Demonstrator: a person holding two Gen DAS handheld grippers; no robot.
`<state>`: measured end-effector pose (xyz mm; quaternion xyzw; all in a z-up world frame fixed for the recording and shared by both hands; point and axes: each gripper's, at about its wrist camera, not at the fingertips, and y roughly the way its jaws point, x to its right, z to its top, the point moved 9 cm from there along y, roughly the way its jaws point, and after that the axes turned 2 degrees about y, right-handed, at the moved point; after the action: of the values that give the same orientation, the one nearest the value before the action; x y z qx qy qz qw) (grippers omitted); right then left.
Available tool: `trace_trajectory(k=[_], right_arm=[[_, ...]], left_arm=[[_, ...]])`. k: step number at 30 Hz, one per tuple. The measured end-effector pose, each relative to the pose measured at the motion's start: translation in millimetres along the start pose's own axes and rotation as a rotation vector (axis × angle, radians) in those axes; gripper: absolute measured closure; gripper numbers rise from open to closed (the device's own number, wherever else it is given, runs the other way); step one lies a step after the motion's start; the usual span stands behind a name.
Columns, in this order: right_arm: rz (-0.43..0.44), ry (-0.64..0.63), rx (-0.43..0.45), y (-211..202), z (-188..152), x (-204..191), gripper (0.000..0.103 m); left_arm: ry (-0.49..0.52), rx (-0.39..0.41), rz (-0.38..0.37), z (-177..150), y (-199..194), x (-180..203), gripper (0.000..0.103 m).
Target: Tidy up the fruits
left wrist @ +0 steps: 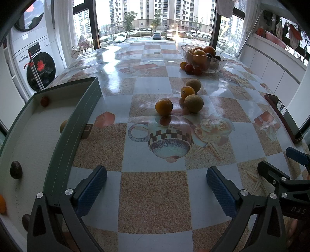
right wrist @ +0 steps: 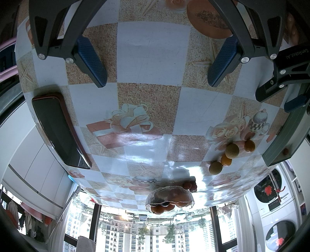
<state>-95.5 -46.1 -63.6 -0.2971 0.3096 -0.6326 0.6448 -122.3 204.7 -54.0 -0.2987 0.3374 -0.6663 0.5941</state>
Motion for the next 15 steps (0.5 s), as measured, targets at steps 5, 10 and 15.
trace_trajectory(k=[5, 10, 15], right_arm=[[-0.001, 0.000, 0.000, -0.1, -0.1, -0.2, 0.000], [0.000, 0.001, 0.000, -0.3, -0.3, -0.2, 0.000], [0.000, 0.000, 0.000, 0.0, -0.1, 0.0, 0.000]], left_arm=[[0.000, 0.000, 0.000, 0.1, 0.1, -0.2, 0.000], [0.000, 0.000, 0.000, 0.2, 0.2, -0.4, 0.000], [0.000, 0.000, 0.000, -0.1, -0.1, -0.2, 0.000]])
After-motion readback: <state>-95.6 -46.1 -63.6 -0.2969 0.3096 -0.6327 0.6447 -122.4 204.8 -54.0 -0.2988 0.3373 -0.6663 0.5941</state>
